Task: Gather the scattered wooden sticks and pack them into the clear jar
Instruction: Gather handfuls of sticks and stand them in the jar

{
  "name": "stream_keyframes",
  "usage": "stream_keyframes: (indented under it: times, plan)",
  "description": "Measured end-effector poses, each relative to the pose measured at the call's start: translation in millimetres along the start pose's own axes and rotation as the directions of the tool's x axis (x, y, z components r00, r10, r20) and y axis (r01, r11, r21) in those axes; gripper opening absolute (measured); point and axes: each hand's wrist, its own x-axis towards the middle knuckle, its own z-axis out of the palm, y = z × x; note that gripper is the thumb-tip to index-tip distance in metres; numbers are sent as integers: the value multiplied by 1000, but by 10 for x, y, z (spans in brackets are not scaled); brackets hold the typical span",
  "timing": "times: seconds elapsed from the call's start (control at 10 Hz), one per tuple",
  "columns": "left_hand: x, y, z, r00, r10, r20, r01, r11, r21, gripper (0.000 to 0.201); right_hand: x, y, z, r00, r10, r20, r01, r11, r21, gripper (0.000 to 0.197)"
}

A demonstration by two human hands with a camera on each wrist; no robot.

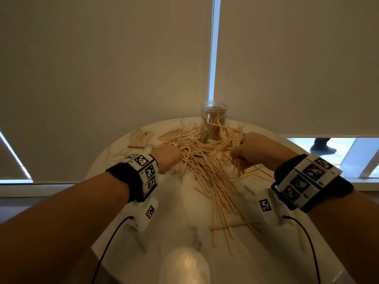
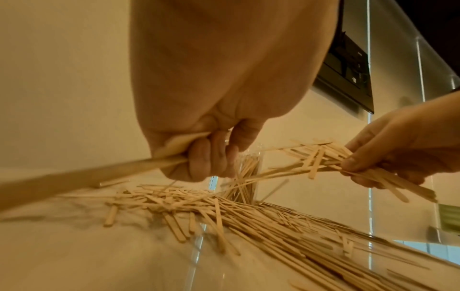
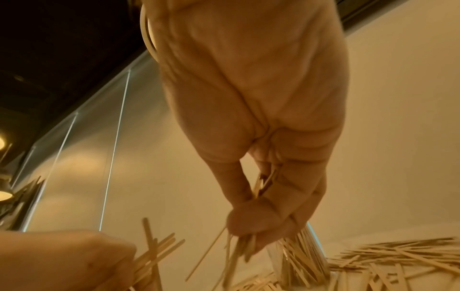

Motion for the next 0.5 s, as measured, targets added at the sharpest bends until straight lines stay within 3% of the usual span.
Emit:
stream_keyframes:
  times: [0.1, 0.2, 0.3, 0.4, 0.5]
  plan:
    - [88, -4, -7, 1000, 2, -20, -8, 957, -289, 46, -38, 54, -27, 995, -69, -78, 68, 998, -8, 15]
    - [93, 8, -13, 998, 54, -18, -57, 957, -284, 71, -66, 68, 4, 998, -53, -18, 52, 996, -66, 13]
    - [138, -15, 60, 991, 134, -13, -133, 959, -250, 78, -79, 76, 19, 999, -30, 12, 31, 997, -74, 14]
    - [126, -12, 155, 992, 123, -21, -124, 958, -260, 77, -80, 77, 5, 995, -87, -51, 85, 996, -41, 14]
    - [90, 51, 247, 997, 64, -50, -78, 922, -379, 108, -126, 54, 4, 978, -168, -125, 174, 984, 39, 13]
